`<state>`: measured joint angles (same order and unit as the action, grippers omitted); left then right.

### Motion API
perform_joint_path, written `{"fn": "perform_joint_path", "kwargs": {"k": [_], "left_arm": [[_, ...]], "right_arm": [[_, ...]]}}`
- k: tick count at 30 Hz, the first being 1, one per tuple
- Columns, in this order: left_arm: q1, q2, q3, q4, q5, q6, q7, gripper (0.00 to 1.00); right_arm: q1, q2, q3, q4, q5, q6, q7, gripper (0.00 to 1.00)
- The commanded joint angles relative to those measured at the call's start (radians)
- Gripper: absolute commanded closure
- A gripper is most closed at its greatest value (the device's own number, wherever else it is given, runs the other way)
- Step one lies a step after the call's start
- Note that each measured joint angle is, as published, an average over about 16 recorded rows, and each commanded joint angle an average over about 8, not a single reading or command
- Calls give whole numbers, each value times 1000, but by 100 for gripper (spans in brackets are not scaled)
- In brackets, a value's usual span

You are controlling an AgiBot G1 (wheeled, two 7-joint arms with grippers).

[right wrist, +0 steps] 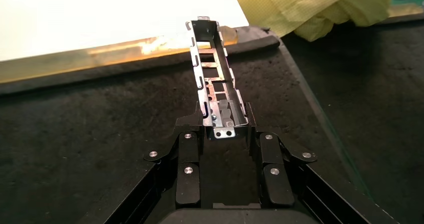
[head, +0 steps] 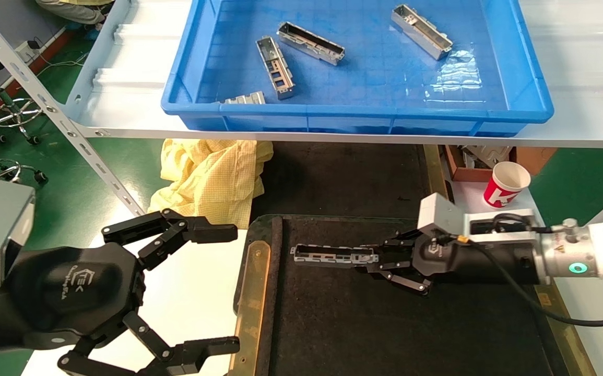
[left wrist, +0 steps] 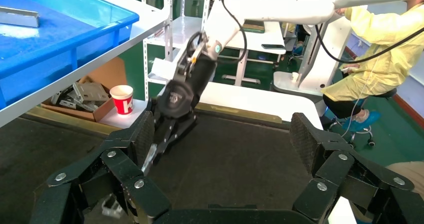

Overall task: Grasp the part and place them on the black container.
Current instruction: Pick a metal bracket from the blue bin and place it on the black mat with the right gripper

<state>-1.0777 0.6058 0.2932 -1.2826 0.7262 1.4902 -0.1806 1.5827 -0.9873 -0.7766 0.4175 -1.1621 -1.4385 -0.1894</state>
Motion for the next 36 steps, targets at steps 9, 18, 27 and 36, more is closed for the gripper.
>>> {"fn": "perform_joint_path", "kwargs": {"k": [9,18,27,36], "left_arm": [[0,0,1,0,0,0,0,0],[0,0,1,0,-1,0,1,0],[0,-1,2,0,-1,-1,1,0],[0,-1,2,0,-1,-1,1,0]], "right_arm": [[3,-103,-13,-174,-19,12,-131,100],[9,-149,-18,-279,-28,24,-204,100],[7,-176,-18,-345,-29,39,-249,100],[4,-203,-15,-381,-25,62,-273,100]]}}
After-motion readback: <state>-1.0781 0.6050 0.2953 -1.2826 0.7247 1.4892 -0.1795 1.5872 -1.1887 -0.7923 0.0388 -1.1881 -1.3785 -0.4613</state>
